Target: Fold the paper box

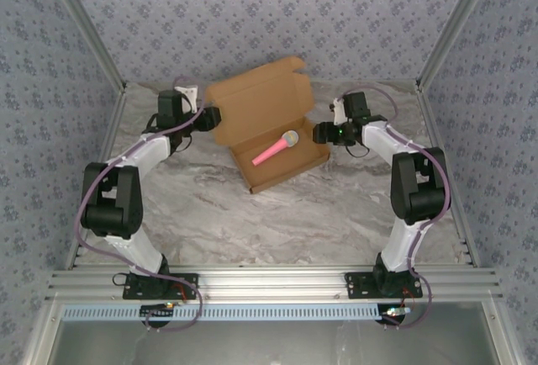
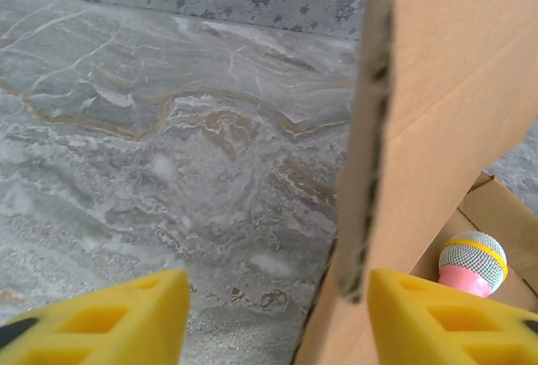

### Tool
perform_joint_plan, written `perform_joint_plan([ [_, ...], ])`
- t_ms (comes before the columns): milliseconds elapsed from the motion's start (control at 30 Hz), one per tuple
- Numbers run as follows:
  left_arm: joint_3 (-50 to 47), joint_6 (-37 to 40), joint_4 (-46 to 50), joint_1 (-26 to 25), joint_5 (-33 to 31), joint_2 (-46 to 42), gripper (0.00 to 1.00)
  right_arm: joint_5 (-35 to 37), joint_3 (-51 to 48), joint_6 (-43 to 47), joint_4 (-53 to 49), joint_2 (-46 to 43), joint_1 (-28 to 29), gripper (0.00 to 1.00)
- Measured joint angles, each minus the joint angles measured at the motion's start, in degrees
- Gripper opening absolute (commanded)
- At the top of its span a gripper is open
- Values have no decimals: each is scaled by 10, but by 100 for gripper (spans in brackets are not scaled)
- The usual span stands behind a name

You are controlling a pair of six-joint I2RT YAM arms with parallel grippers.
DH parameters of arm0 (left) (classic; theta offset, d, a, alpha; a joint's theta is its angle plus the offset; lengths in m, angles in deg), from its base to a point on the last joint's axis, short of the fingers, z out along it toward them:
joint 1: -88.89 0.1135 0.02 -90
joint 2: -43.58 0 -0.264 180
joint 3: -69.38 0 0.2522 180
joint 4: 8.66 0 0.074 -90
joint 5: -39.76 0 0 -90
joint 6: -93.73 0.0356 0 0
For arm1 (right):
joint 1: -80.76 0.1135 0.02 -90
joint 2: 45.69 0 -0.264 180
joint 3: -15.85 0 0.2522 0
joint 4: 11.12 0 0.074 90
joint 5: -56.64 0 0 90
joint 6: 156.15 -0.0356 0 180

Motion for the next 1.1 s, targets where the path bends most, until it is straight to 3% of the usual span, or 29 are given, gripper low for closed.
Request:
perform_joint_plan([
  [233, 14, 23, 7, -13, 4, 7, 36, 14, 28, 17, 5, -3, -6, 71],
  [567, 23, 41, 25, -15, -9, 9, 41, 23, 42, 36, 22, -6, -7, 71],
  [1100, 20, 61, 39, -15, -15, 2, 11, 29, 43, 51, 37, -14, -7, 70],
])
